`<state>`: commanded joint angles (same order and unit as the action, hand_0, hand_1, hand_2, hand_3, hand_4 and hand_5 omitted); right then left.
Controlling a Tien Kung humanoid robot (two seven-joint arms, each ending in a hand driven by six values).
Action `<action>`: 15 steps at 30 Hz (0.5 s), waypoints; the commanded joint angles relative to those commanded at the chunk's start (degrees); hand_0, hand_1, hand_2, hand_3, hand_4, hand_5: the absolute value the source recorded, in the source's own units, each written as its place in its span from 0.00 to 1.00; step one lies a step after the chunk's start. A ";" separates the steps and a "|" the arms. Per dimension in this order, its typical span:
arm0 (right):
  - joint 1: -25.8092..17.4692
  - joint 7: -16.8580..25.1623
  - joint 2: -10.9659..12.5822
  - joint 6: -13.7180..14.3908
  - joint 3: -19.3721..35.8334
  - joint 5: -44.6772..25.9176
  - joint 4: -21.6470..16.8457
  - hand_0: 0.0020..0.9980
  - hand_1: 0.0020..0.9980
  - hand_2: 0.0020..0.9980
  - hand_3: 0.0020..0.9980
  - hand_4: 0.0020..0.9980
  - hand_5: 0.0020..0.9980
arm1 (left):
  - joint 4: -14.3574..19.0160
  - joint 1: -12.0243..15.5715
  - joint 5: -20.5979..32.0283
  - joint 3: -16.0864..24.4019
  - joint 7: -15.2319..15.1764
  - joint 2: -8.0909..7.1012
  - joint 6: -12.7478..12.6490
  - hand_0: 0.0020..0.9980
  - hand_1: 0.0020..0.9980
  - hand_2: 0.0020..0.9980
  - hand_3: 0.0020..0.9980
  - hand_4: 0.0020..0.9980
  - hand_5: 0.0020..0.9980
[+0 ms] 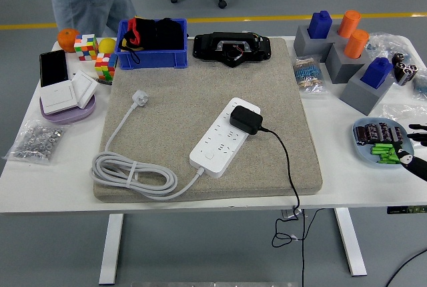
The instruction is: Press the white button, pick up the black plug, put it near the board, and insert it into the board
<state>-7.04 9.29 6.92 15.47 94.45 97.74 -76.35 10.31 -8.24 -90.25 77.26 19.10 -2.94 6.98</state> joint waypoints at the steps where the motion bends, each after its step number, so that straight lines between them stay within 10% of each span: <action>1: -0.18 -0.14 -0.25 -0.21 0.33 -0.04 -0.08 0.70 0.63 0.62 0.67 0.87 0.15 | 0.00 0.06 -0.10 0.05 0.00 0.03 0.02 0.68 0.68 0.66 0.68 0.55 0.19; 15: -1.26 -2.87 -2.01 -6.63 3.07 -1.09 -0.97 0.70 0.70 0.70 0.75 0.91 0.24 | 0.00 0.59 -1.26 1.13 -0.06 0.05 0.06 0.68 0.68 0.66 0.68 0.55 0.19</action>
<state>-8.30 6.41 4.91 8.84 97.52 96.65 -77.32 10.31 -7.65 -91.51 78.39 19.04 -2.89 7.04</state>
